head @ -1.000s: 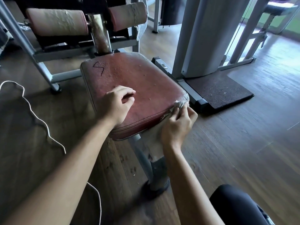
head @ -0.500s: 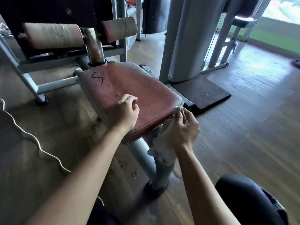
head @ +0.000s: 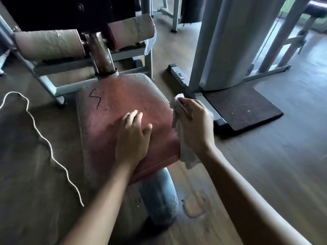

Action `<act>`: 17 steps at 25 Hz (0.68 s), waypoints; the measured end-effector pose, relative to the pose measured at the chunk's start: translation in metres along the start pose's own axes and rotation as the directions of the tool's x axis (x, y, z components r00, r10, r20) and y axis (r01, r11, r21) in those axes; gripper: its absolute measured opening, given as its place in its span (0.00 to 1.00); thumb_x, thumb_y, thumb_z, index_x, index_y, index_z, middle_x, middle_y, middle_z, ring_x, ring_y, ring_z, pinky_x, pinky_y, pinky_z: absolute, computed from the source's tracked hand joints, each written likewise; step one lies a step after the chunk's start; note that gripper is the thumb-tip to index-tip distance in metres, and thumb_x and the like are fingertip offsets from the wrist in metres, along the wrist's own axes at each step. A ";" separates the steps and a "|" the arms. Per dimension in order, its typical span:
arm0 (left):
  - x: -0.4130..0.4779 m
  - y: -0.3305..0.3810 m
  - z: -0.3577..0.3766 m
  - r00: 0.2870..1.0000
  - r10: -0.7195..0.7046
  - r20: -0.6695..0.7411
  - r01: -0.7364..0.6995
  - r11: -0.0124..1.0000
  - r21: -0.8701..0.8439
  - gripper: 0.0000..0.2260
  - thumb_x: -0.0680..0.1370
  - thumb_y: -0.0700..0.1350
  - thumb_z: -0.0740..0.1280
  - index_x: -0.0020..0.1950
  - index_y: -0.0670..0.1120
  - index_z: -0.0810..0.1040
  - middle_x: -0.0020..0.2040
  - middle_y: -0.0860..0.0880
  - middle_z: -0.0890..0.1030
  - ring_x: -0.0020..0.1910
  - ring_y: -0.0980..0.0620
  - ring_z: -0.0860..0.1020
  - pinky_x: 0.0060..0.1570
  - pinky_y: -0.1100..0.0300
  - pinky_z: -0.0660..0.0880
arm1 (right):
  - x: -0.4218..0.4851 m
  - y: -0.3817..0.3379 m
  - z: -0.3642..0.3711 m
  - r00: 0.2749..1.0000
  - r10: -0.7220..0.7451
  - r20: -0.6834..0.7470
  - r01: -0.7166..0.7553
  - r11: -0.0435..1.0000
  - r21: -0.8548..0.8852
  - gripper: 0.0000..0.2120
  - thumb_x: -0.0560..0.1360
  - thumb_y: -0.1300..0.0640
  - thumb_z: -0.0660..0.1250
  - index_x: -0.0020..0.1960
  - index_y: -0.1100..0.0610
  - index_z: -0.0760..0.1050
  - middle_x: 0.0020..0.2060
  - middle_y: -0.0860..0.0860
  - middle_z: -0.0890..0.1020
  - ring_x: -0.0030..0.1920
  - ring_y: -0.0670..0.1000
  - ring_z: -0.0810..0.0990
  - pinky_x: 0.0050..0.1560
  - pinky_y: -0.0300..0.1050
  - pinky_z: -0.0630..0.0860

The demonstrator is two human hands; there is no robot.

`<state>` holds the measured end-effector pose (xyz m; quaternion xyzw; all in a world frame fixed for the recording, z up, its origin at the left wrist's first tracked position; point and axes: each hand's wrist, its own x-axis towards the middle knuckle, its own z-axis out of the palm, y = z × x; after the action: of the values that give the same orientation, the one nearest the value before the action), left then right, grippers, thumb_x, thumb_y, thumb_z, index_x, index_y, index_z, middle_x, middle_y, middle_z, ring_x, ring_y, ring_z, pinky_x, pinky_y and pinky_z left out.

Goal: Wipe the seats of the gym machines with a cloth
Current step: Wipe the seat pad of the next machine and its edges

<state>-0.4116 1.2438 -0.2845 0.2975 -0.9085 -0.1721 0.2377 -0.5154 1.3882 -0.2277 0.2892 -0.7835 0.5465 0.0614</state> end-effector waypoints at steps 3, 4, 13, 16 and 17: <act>-0.005 0.003 -0.005 0.997 -0.074 0.021 0.074 0.997 -0.025 0.22 0.81 0.48 0.59 0.72 0.39 0.72 0.74 0.40 0.71 0.75 0.41 0.66 0.75 0.46 0.62 | 0.025 0.004 0.025 0.879 -0.201 0.432 0.312 0.928 -0.203 0.08 0.78 0.54 0.66 0.52 0.53 0.83 0.52 0.49 0.84 0.52 0.54 0.81 0.53 0.47 0.76; -0.004 0.005 -0.006 0.992 -0.118 0.046 0.120 0.991 -0.059 0.22 0.82 0.47 0.57 0.74 0.40 0.71 0.75 0.43 0.69 0.77 0.44 0.63 0.76 0.49 0.60 | 0.031 0.007 0.028 0.807 -0.193 0.558 0.393 0.881 -0.264 0.10 0.78 0.51 0.64 0.56 0.50 0.82 0.58 0.47 0.83 0.58 0.55 0.79 0.57 0.49 0.75; 0.003 0.014 -0.014 0.978 -0.183 0.100 0.187 0.982 -0.036 0.19 0.83 0.41 0.59 0.74 0.39 0.71 0.76 0.44 0.69 0.78 0.46 0.63 0.77 0.50 0.59 | 0.047 0.026 -0.001 0.686 0.015 0.727 0.228 0.945 -0.235 0.23 0.81 0.55 0.63 0.75 0.46 0.67 0.66 0.48 0.71 0.55 0.57 0.74 0.58 0.56 0.74; 0.004 0.013 -0.012 0.978 -0.174 0.118 0.177 0.984 -0.018 0.20 0.82 0.40 0.59 0.75 0.38 0.70 0.77 0.43 0.68 0.78 0.45 0.62 0.76 0.46 0.61 | 0.061 0.029 0.007 0.702 0.031 0.711 0.222 0.940 -0.260 0.23 0.80 0.55 0.65 0.74 0.48 0.70 0.64 0.47 0.75 0.53 0.56 0.75 0.58 0.49 0.73; 0.004 0.012 -0.012 0.978 -0.169 0.121 0.172 0.985 -0.012 0.20 0.82 0.40 0.59 0.75 0.38 0.69 0.77 0.43 0.67 0.78 0.45 0.62 0.76 0.46 0.61 | 0.065 0.029 0.009 0.699 0.040 0.714 0.215 0.941 -0.263 0.23 0.79 0.55 0.66 0.74 0.48 0.71 0.64 0.47 0.75 0.53 0.55 0.75 0.57 0.47 0.73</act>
<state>-0.4137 1.2482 -0.2675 0.3607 -0.8903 -0.2196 0.1707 -0.5821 1.3614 -0.2283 0.5003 -0.8105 0.2516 -0.1718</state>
